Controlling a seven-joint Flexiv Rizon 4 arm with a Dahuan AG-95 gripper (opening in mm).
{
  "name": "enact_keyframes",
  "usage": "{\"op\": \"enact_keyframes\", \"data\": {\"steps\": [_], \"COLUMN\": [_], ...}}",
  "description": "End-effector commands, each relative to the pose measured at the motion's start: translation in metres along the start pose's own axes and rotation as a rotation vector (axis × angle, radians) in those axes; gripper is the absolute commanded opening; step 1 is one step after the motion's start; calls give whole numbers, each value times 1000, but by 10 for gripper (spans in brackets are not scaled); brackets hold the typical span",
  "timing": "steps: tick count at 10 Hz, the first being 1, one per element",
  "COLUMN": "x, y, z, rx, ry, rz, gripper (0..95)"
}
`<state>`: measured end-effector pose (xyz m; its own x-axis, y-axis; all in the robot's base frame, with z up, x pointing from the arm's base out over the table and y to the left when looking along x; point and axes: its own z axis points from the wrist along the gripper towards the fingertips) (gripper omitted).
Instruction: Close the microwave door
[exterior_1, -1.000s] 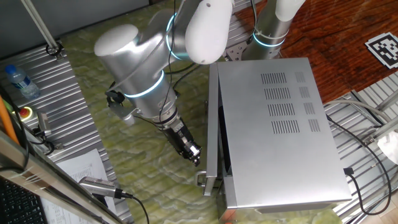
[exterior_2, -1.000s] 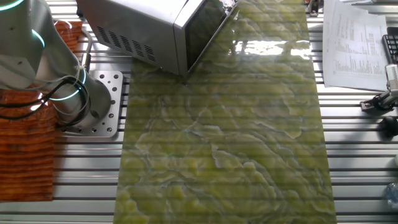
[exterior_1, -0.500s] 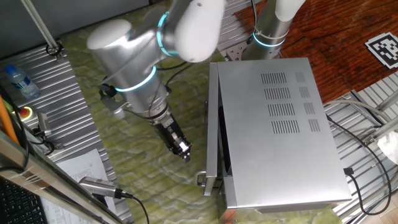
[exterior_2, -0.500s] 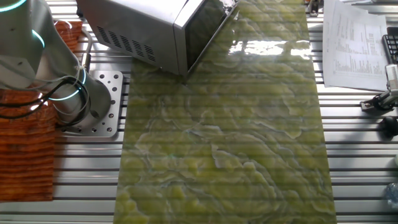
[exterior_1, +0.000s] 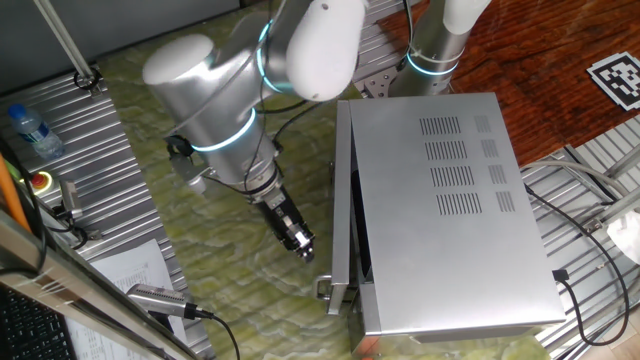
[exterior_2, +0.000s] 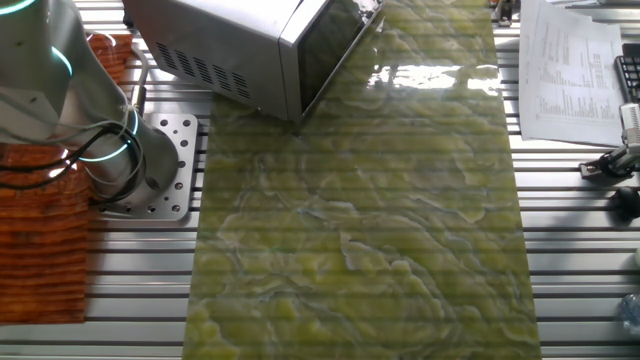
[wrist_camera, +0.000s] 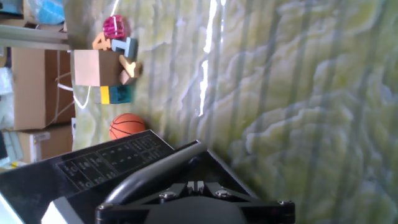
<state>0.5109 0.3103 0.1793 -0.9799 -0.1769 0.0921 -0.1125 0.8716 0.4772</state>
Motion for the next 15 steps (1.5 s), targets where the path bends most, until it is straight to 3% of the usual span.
{"op": "enact_keyframes", "data": {"steps": [1,4,5,6,8,12,15], "x": [1,4,8,16,24,45,48], "y": [-1,4,11,22,35,63,68], "z": [0,-1,-1,0,1,6,9], "rx": [79,64,49,10,-8,-19,-12], "ry": [-19,-1,3,11,15,16,0], "rz": [12,61,56,39,39,58,67], "gripper": [0,0,0,0,0,0,0]}}
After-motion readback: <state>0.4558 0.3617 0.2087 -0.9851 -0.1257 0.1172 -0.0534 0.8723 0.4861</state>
